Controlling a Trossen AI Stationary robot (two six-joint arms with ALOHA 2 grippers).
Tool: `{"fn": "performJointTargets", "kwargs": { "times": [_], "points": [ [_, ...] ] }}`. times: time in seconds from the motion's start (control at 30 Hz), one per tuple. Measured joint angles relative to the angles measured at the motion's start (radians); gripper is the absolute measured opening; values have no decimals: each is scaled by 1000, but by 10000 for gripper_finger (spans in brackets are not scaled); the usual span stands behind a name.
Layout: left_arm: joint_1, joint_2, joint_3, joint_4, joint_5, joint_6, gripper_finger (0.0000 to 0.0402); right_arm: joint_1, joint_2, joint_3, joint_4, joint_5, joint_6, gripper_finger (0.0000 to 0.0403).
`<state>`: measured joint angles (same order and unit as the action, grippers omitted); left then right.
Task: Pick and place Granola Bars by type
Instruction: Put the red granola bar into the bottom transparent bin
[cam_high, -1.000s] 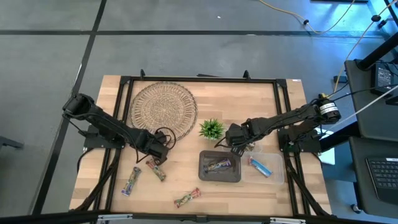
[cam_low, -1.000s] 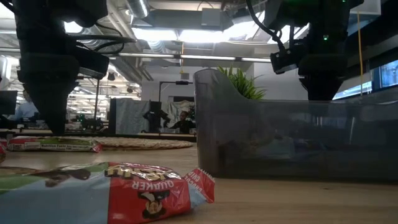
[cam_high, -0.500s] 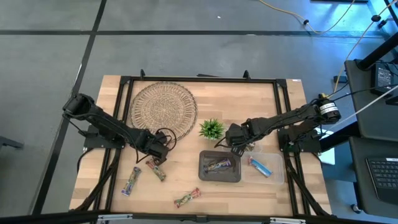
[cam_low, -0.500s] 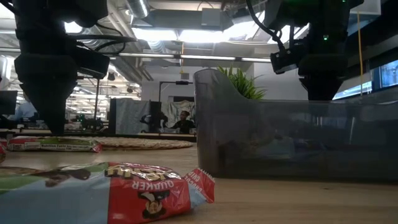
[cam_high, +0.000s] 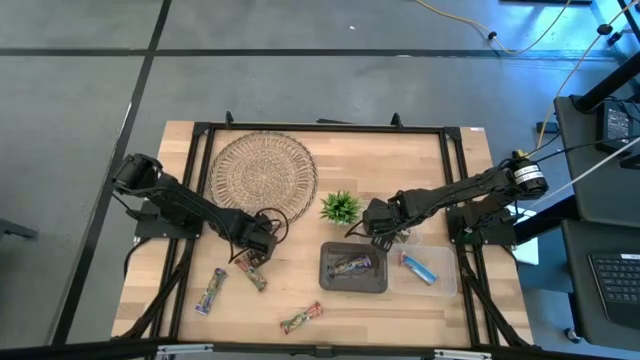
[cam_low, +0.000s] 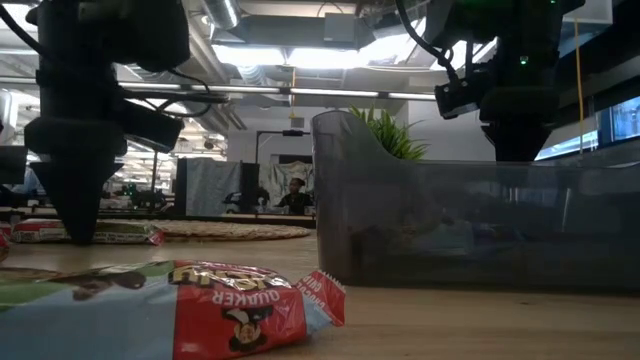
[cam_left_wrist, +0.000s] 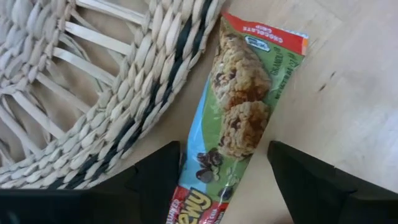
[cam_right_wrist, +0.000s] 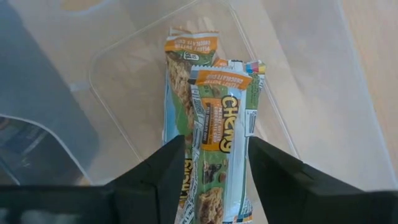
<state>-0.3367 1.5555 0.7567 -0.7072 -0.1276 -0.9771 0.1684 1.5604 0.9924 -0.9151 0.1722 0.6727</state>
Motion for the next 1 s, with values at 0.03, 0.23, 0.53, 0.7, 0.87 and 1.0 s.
{"fn": "performJointTargets", "kwargs": {
  "times": [0.03,0.23,0.53,0.7,0.87,1.0],
  "points": [
    [0,0,0,2,1,-1,236,0,0,0,-1,0,0,179],
    [-2,-2,0,17,5,-4,165,0,0,0,-2,0,0,179],
    [-3,-2,0,29,10,-5,82,4,-9,0,-6,36,24,179],
    [-3,-16,-1,30,12,13,74,22,-71,0,-7,71,26,179],
    [-3,-78,13,27,-32,15,72,49,-170,0,13,123,26,179],
    [-3,-157,31,39,-91,15,72,71,-251,0,74,150,16,179]
  ]
}}
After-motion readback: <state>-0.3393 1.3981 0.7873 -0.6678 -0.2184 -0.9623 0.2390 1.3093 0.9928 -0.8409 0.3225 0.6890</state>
